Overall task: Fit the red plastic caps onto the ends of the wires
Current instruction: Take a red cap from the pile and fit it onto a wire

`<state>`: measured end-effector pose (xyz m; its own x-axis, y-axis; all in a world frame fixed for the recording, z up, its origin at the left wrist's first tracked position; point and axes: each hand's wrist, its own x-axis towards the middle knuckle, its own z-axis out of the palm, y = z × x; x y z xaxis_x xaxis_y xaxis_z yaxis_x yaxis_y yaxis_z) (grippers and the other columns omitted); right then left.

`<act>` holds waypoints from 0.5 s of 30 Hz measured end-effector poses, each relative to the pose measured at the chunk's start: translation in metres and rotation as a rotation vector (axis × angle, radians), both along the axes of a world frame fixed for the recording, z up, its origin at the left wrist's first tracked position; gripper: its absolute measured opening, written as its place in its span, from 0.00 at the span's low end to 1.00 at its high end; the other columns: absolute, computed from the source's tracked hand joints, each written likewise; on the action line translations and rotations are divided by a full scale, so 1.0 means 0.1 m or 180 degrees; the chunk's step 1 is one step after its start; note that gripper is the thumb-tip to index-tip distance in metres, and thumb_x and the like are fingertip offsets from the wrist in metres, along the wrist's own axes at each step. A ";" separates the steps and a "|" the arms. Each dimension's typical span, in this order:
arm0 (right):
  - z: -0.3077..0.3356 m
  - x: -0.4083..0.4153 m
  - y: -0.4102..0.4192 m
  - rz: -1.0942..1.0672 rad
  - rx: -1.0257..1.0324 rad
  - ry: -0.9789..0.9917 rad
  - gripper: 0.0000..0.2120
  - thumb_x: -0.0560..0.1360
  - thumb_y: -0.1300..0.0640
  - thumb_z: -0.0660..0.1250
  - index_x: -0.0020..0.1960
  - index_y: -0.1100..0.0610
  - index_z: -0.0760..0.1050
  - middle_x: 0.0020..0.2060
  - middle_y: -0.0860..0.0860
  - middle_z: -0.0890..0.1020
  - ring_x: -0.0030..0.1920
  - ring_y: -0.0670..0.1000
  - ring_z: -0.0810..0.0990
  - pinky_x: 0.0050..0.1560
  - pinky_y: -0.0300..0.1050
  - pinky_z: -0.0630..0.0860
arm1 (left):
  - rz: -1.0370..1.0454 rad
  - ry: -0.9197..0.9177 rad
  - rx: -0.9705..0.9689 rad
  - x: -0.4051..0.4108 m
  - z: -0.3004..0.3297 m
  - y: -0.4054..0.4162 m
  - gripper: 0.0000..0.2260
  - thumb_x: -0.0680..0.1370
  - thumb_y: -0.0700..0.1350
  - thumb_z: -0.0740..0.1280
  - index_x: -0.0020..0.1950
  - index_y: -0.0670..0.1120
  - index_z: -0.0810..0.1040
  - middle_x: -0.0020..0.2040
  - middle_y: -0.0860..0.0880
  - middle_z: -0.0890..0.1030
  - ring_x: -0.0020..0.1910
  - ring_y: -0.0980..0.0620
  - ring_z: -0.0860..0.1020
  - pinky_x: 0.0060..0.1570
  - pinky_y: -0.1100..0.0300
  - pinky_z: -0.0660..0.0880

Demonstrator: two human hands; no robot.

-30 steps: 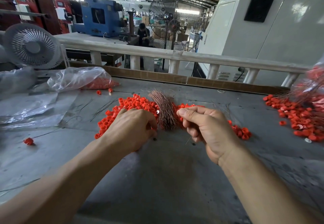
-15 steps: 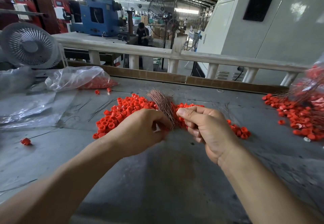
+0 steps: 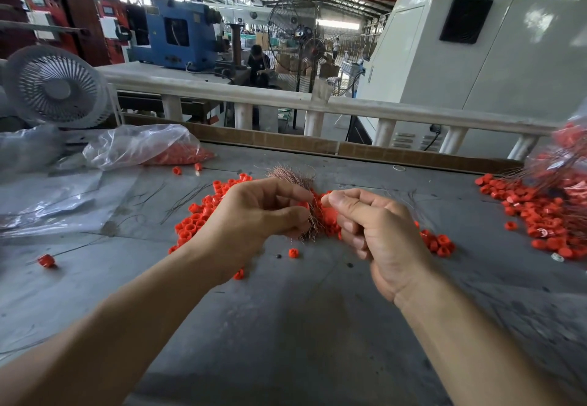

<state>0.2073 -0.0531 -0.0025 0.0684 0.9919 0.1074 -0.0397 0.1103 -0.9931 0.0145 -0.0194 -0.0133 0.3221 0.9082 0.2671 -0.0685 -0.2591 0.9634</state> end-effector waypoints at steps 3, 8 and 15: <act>0.02 0.00 -0.02 0.0058 -0.0015 0.0005 0.09 0.80 0.56 0.69 0.48 0.61 0.83 0.26 0.46 0.69 0.24 0.43 0.62 0.27 0.41 0.51 | -0.0140 -0.0287 -0.0307 -0.01 -0.03 0.03 0.12 0.70 0.39 0.75 0.52 0.44 0.86 0.45 0.42 0.84 0.45 0.48 0.84 0.49 0.59 0.81; 0.03 -0.03 -0.03 0.0008 0.0037 -0.0040 0.09 0.79 0.56 0.70 0.46 0.63 0.83 0.27 0.49 0.66 0.26 0.46 0.59 0.31 0.46 0.49 | -0.0187 -0.0332 -0.0243 -0.01 -0.02 0.03 0.12 0.70 0.39 0.75 0.53 0.45 0.87 0.47 0.42 0.84 0.47 0.46 0.84 0.50 0.60 0.80; 0.04 -0.06 -0.05 -0.0049 0.0061 0.0024 0.06 0.77 0.59 0.73 0.41 0.58 0.81 0.25 0.46 0.64 0.24 0.44 0.59 0.22 0.32 0.57 | -0.0207 -0.0330 -0.0247 0.00 -0.01 0.01 0.12 0.70 0.39 0.73 0.52 0.46 0.87 0.49 0.39 0.84 0.48 0.44 0.83 0.52 0.55 0.82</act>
<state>0.2012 -0.0578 0.0015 0.0846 0.9884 0.1258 -0.0455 0.1299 -0.9905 0.0148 -0.0183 -0.0146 0.3555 0.9055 0.2317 -0.1828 -0.1758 0.9673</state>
